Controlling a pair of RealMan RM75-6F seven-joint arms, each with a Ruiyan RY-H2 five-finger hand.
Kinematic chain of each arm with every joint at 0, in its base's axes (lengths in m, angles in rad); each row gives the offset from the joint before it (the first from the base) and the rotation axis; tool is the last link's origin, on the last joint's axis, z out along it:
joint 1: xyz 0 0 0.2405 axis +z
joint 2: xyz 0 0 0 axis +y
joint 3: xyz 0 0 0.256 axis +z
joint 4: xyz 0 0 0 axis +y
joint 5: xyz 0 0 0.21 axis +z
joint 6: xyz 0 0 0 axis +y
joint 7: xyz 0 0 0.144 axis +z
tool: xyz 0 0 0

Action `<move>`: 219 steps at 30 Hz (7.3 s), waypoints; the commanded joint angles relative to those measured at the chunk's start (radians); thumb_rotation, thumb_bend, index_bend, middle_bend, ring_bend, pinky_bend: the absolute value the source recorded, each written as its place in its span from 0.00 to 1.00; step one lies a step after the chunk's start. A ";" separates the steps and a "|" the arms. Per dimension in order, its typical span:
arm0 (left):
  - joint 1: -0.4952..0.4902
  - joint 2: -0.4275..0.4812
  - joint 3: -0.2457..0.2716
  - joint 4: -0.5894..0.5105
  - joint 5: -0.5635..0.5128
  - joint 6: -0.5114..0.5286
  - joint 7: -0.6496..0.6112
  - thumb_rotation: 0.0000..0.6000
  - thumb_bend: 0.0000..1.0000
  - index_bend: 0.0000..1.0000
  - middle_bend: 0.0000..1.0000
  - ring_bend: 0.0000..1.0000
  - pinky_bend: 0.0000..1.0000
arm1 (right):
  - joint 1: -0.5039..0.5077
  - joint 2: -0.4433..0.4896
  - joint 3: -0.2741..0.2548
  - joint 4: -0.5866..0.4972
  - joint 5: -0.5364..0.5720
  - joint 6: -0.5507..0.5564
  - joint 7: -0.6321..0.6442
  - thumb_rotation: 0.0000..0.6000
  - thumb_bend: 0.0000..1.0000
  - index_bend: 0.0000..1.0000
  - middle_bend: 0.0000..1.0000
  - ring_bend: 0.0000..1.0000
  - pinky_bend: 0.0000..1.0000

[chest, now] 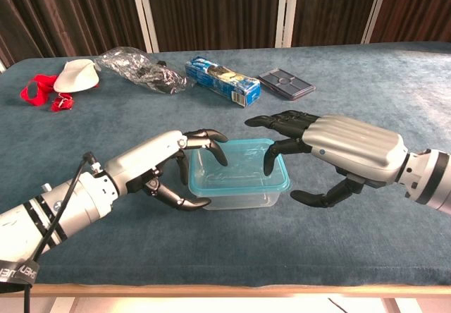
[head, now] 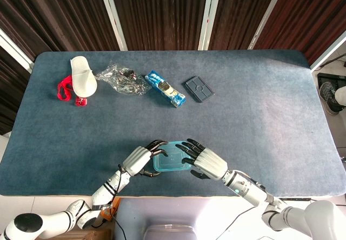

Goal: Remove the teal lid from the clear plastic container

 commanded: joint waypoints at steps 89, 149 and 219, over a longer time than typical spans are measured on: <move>0.003 -0.026 0.028 0.068 0.021 0.002 0.003 1.00 0.38 0.36 0.53 0.41 0.51 | 0.026 0.001 -0.006 -0.050 0.053 -0.016 -0.010 1.00 0.49 0.49 0.08 0.00 0.00; 0.008 -0.032 0.036 0.077 0.025 0.001 0.010 1.00 0.38 0.36 0.53 0.41 0.52 | 0.028 0.005 0.002 -0.066 0.061 -0.019 -0.015 1.00 0.49 0.47 0.08 0.00 0.00; 0.014 -0.039 0.066 0.105 0.066 0.041 0.026 1.00 0.38 0.35 0.53 0.41 0.53 | 0.068 -0.049 0.061 -0.039 0.095 -0.037 -0.070 1.00 0.50 0.71 0.15 0.00 0.00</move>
